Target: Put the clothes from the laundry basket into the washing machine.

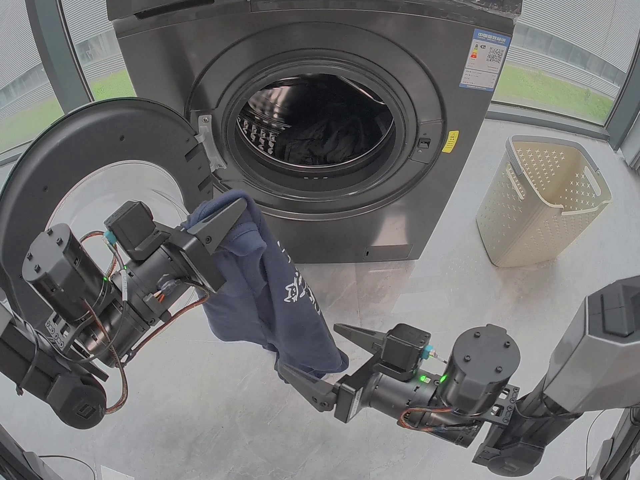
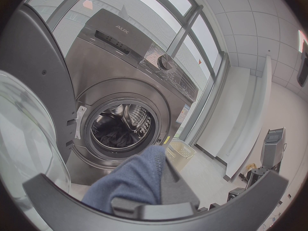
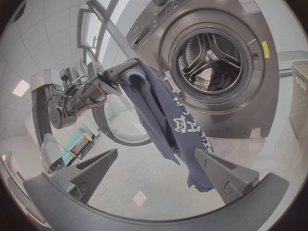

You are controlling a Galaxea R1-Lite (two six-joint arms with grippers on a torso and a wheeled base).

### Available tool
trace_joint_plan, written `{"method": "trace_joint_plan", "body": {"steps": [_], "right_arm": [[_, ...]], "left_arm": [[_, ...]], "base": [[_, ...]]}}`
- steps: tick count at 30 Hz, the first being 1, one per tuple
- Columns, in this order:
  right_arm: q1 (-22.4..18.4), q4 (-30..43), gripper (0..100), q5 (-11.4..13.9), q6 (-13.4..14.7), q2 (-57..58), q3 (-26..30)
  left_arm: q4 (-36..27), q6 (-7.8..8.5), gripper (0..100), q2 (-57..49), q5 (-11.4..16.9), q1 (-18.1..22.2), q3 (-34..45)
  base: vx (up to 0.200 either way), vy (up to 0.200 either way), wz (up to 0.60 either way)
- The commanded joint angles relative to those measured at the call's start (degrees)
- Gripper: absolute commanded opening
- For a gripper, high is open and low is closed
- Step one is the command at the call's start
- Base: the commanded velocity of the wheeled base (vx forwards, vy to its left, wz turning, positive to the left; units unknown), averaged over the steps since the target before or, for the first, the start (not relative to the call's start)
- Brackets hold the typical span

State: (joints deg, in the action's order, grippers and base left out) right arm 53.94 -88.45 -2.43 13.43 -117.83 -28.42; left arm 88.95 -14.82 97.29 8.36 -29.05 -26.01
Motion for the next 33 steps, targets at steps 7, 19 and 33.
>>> {"method": "trace_joint_plan", "body": {"steps": [7, 19, 33], "right_arm": [[0.37, 0.48, 100, 3.57, 2.65, -10.57, -15.27], [-2.88, 0.74, 100, 6.03, 2.65, -19.19, -26.34], [-8.86, 0.04, 100, 8.31, 2.83, -19.98, -28.1]], "left_arm": [[0.08, 0.06, 0, -0.26, -0.36, -1.18, -0.44], [0.08, 0.06, 0, -0.35, -0.36, -0.92, -0.53], [0.17, 0.06, 0, -0.35, -0.19, -1.1, -0.35]], "base": [[0.0, 0.0, 0.0], [0.0, 0.0, 0.0], [0.0, 0.0, 0.0]]}}
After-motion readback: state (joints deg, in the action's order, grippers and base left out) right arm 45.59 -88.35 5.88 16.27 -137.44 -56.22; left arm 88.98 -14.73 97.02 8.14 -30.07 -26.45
